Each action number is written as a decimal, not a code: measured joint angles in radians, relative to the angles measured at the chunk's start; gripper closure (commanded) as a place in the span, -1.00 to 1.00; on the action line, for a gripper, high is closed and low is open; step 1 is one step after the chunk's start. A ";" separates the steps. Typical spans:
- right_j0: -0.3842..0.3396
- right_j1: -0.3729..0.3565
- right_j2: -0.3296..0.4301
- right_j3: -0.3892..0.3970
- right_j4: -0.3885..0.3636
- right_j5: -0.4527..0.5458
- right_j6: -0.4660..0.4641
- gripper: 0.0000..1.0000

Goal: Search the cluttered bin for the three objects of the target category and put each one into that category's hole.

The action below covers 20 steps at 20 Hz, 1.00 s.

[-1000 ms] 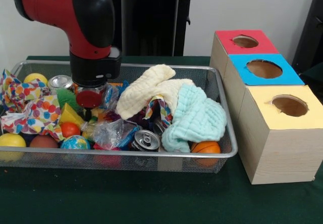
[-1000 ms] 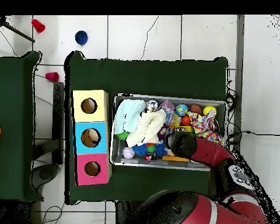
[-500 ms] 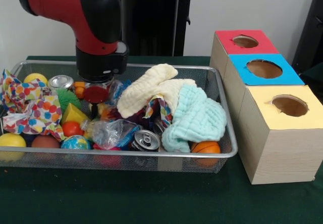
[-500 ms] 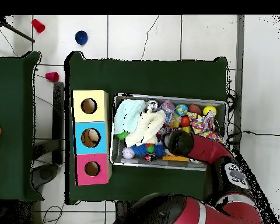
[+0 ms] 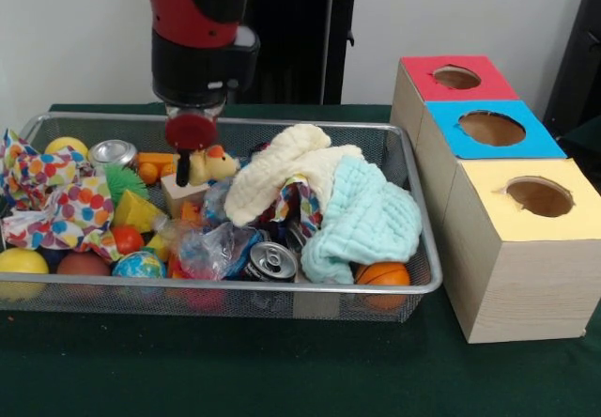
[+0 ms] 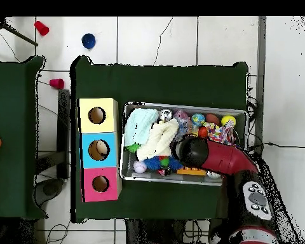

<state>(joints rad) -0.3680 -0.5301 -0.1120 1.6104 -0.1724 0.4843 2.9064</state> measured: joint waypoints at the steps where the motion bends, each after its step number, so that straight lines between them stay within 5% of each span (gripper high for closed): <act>1: 0.000 -0.022 0.000 0.009 0.000 0.000 0.000 1.00; 11: 0.018 -0.201 0.000 0.092 0.002 0.000 0.000 1.00; 20: 0.107 -0.305 0.000 0.181 0.115 0.000 0.000 1.00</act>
<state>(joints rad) -0.2605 -0.8346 -0.1121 1.7919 -0.0577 0.4847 2.9064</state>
